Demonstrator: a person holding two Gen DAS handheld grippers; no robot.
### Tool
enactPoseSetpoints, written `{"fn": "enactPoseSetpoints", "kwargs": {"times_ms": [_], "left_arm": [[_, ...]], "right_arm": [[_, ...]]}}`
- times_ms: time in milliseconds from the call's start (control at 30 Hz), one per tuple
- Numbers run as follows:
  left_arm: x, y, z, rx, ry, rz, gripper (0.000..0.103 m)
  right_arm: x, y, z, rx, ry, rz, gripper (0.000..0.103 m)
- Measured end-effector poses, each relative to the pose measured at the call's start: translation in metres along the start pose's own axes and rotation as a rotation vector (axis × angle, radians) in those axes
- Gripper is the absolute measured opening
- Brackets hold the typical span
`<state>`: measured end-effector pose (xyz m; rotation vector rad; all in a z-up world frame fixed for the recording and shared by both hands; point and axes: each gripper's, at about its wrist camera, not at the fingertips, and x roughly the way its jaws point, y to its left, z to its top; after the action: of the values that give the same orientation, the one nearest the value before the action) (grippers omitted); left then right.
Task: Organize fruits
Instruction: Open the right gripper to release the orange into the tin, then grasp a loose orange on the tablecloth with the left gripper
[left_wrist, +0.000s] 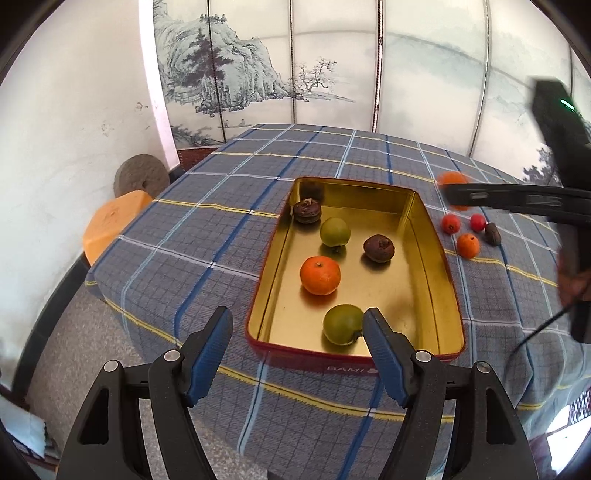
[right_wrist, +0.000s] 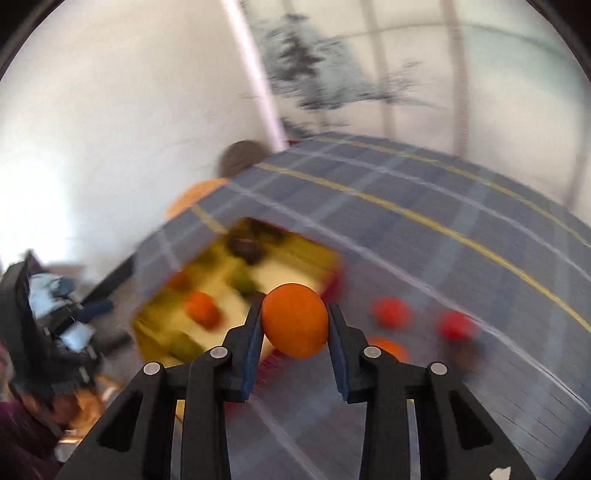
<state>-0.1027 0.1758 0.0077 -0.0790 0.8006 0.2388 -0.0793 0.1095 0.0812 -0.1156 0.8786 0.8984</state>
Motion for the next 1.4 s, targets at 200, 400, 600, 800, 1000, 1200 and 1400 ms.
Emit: {"fn": "enactPoseSetpoints", "kwargs": {"times_ms": [200, 400, 600, 800, 1000, 1200, 1400], "left_arm": [[-0.002, 0.000, -0.002, 0.017, -0.002, 0.020, 0.075], [0.003, -0.005, -0.003, 0.026, 0.015, 0.020, 0.075], [0.007, -0.015, -0.003, 0.045, 0.026, 0.009, 0.076], [0.003, -0.032, 0.002, 0.092, 0.019, -0.022, 0.076], [-0.002, -0.067, 0.014, 0.175, -0.002, -0.119, 0.076], [0.011, -0.118, 0.046, 0.225, 0.028, -0.271, 0.076], [0.056, -0.179, 0.078, 0.264, 0.108, -0.314, 0.075]], "right_arm": [[0.066, 0.036, 0.007, -0.046, 0.105, 0.037, 0.033], [0.052, 0.020, 0.010, 0.036, 0.035, 0.078, 0.051], [-0.002, -0.012, -0.012, 0.095, -0.114, 0.047, 0.064], [-0.053, -0.083, -0.075, 0.140, -0.095, -0.246, 0.074], [-0.108, -0.176, -0.140, 0.322, -0.002, -0.553, 0.080], [-0.131, -0.236, -0.168, 0.387, 0.056, -0.722, 0.096], [-0.132, -0.252, -0.178, 0.434, 0.047, -0.680, 0.103]]}}
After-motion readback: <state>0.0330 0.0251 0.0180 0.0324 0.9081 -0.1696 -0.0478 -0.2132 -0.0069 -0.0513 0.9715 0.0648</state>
